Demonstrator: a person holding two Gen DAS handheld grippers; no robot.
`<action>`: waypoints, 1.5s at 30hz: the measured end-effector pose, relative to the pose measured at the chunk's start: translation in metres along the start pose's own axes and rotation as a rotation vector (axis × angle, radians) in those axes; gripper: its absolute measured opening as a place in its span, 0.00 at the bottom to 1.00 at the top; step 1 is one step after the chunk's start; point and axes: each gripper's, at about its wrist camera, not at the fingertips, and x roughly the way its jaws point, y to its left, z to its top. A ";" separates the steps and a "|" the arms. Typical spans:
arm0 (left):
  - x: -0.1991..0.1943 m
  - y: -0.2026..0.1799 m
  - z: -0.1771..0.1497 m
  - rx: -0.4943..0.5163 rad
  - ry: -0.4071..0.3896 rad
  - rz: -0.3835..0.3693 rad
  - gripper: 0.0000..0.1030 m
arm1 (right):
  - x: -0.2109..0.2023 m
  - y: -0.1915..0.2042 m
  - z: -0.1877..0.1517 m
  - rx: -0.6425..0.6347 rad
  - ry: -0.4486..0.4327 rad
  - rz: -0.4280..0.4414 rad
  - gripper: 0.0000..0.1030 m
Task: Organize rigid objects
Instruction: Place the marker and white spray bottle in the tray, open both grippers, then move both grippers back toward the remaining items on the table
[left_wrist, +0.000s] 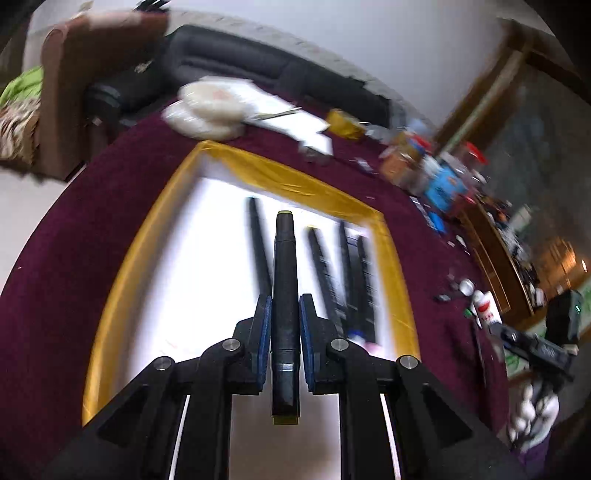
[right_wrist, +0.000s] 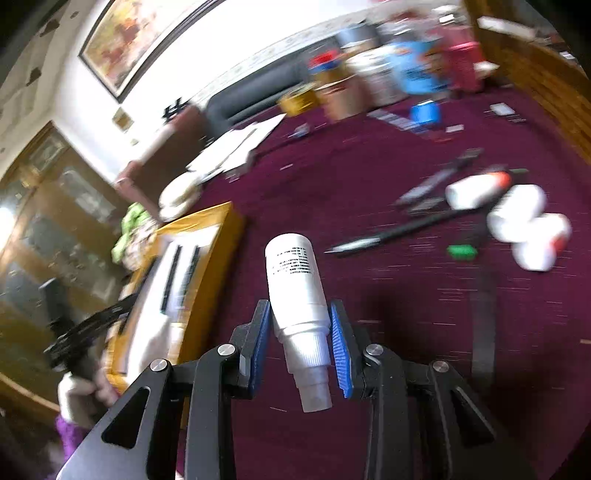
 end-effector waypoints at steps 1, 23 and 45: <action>0.008 0.008 0.006 -0.020 0.018 0.006 0.12 | 0.010 0.010 0.001 -0.002 0.017 0.024 0.27; 0.005 0.047 0.017 -0.199 0.012 -0.089 0.26 | 0.197 0.190 0.019 -0.082 0.279 0.068 0.28; -0.056 0.035 -0.045 -0.363 -0.142 -0.169 0.59 | 0.094 0.118 0.030 -0.076 0.033 -0.006 0.41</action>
